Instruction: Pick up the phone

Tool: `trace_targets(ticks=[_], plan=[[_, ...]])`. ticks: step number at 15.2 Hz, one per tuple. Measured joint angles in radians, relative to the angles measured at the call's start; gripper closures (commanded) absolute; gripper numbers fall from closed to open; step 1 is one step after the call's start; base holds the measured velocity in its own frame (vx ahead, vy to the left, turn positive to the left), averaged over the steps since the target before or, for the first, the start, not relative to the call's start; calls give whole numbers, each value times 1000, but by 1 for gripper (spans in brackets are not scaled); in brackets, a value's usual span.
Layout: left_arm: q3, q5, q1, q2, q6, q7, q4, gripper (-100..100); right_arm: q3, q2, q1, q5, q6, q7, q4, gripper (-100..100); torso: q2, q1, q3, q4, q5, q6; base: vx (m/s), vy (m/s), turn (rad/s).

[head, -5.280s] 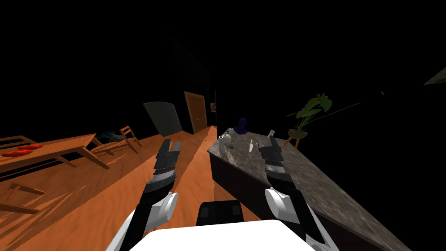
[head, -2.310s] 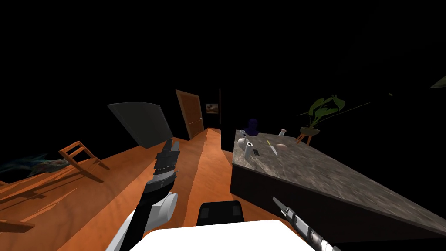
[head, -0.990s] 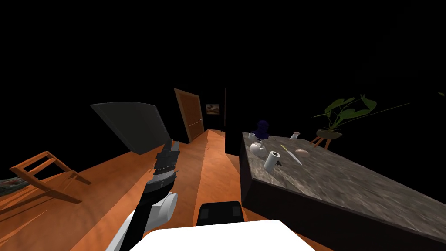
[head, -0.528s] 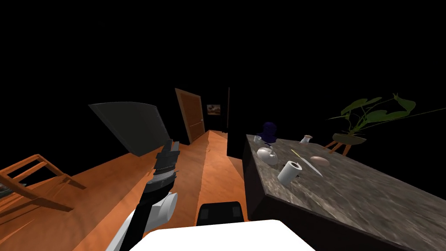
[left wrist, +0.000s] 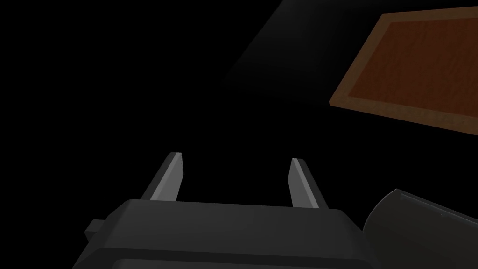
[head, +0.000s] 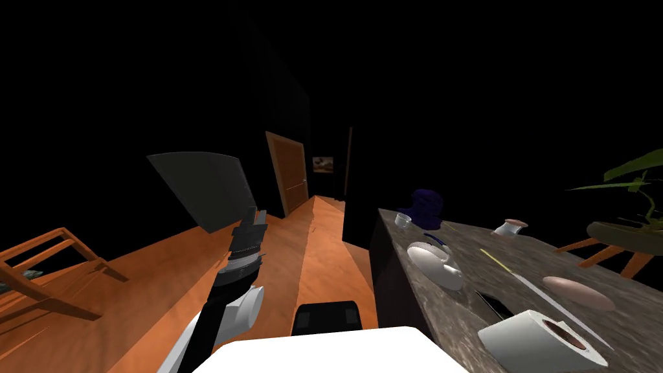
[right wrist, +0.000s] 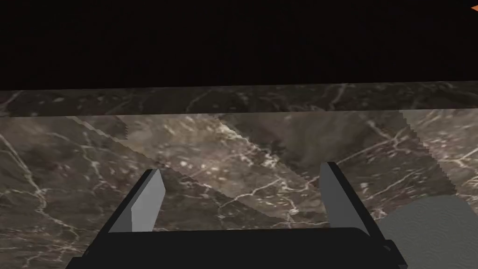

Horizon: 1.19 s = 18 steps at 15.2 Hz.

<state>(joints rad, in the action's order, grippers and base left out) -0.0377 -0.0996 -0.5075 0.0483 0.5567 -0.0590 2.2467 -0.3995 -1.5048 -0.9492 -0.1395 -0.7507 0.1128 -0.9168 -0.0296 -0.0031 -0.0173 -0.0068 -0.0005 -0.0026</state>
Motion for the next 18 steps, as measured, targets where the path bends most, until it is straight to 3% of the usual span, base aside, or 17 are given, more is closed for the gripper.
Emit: trace_targets(ticks=[5,10,11,16,18], plan=[[0,0,0,0,0,0,0,0,-8,-17,25,-4,-5,-6,3,-100,7,-3,4,2,-1,1,234,-80,114],[0,0,1,0,0,0,0,0,-9,39,61,-19,14,-25,21,-100,30,3,17,7,0,3,-32,-17,41],[0,0,1,0,0,0,0,0,-9,43,62,-20,17,-28,20,100,30,3,18,7,0,3,-13,-5,0],[0,0,1,0,0,0,0,0,-9,43,62,-19,17,-27,20,100,29,3,17,7,0,2,2,2,-11],[0,0,1,0,0,0,0,0,-8,14,45,-13,13,-19,8,100,27,4,16,6,1,3,40,27,-64]])
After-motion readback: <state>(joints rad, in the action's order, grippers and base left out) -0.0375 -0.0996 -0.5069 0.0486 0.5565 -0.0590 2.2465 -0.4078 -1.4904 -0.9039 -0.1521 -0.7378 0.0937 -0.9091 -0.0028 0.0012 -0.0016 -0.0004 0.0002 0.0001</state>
